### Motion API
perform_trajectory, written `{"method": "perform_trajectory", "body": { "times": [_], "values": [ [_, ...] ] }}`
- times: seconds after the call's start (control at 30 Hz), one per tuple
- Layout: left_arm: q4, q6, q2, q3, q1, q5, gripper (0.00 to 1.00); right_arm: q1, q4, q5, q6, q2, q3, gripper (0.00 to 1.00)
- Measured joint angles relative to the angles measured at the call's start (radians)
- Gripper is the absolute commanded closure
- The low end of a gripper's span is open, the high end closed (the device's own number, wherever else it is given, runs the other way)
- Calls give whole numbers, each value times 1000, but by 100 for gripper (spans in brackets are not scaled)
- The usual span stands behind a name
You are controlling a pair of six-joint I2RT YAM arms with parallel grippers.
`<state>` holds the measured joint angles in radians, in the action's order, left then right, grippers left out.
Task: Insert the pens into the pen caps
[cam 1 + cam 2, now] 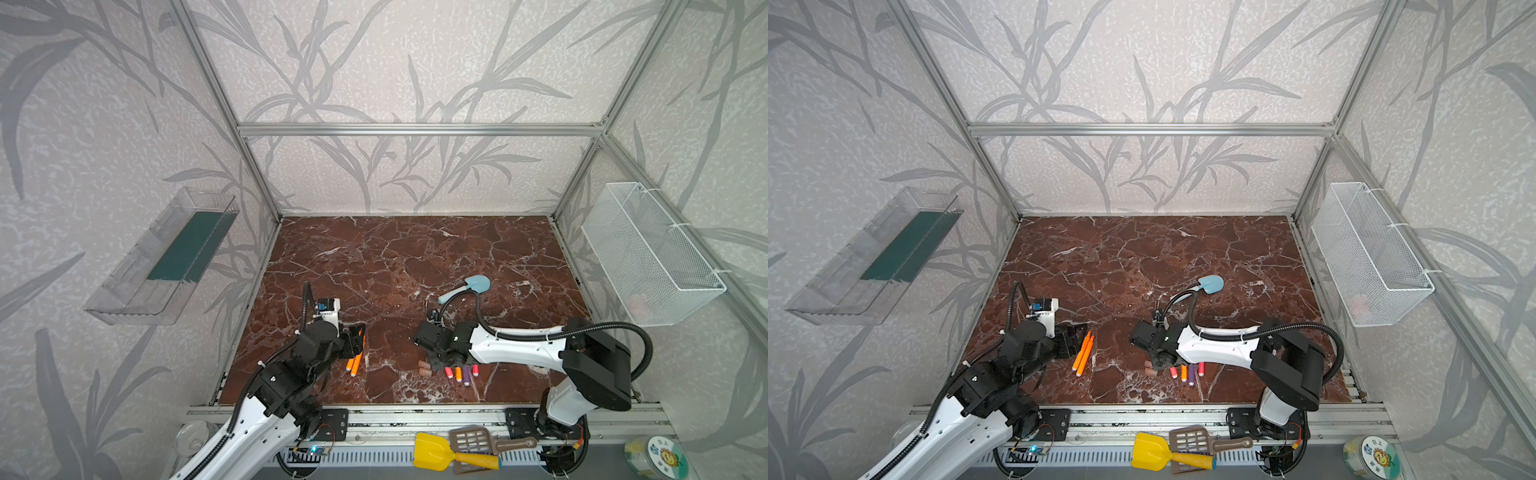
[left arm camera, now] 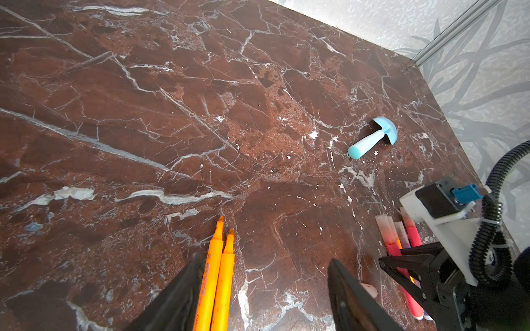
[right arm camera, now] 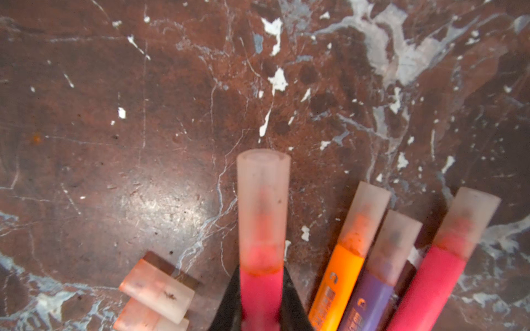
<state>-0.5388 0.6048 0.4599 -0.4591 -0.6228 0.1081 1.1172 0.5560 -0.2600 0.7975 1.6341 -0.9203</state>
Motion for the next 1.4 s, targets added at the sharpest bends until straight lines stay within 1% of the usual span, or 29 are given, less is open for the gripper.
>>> {"method": "perform_trajectory", "body": {
  "times": [0.4,0.63,0.77,0.9,0.93,1.0,1.03,1.1,1.2,1.4],
  "values": [
    [15,1,55,0,0,-1,29,0,-13,-9,14,73,-27,100],
    [16,1,35,0,0,-1,28,0,-18,-27,24,82,-34,86],
    [16,2,19,0,0,-1,28,0,-18,-38,26,82,-34,84],
    [16,3,0,0,0,-3,28,0,-19,-50,30,82,-33,84],
    [16,3,-3,0,0,-3,28,0,-19,-54,31,82,-32,83],
    [16,7,-9,0,0,-5,28,0,-20,-58,36,82,-31,75],
    [16,9,-10,0,0,-5,28,0,-19,-63,39,82,-31,74],
    [16,11,-10,0,0,-5,28,0,-19,-73,42,82,-28,75],
    [16,16,-11,0,0,-5,28,0,-29,-84,48,81,-22,80],
    [16,18,-11,0,0,-6,28,0,-35,-99,52,76,-13,80]
  ]
}}
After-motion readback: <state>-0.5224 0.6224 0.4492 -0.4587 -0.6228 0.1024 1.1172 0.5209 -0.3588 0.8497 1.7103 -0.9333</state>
